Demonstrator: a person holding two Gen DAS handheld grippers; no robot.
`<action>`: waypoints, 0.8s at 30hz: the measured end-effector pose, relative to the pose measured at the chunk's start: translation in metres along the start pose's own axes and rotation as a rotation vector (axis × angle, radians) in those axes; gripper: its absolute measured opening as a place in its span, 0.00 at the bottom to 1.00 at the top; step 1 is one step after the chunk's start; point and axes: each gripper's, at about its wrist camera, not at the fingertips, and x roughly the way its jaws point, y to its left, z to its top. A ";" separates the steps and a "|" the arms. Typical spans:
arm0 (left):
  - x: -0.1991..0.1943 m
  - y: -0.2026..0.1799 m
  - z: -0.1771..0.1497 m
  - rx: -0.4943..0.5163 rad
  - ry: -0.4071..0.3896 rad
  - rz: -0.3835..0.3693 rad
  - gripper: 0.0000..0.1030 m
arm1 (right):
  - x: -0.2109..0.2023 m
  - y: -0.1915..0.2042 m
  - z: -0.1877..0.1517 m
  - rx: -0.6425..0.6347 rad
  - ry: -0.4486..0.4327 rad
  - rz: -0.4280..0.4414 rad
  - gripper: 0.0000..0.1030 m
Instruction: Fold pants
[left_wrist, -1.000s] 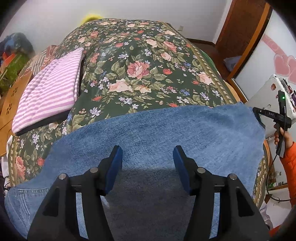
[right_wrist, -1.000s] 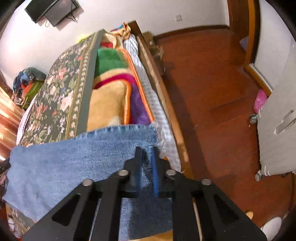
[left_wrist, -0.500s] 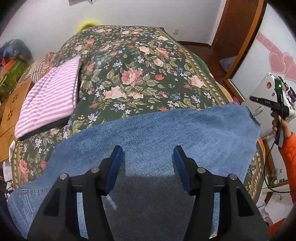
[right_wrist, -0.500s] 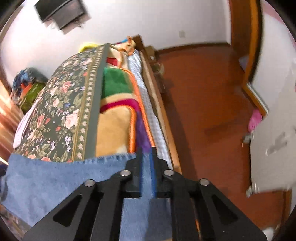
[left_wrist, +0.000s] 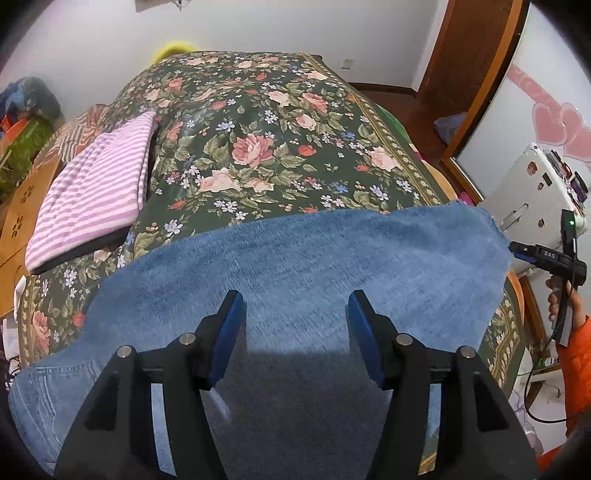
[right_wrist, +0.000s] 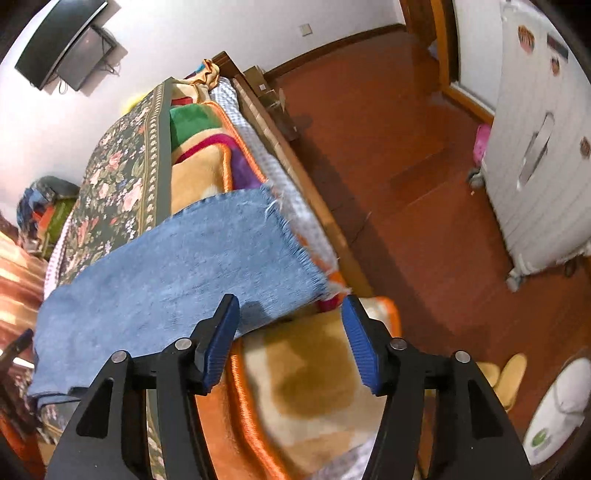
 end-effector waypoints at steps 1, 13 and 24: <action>-0.002 -0.001 -0.002 0.003 -0.001 0.002 0.57 | 0.005 0.000 0.000 0.011 0.009 0.018 0.53; -0.011 0.003 -0.009 -0.009 -0.013 0.036 0.57 | 0.020 0.008 0.010 0.013 -0.068 0.075 0.10; -0.014 -0.012 -0.004 0.032 -0.032 0.016 0.57 | -0.031 0.059 0.055 -0.219 -0.327 0.036 0.06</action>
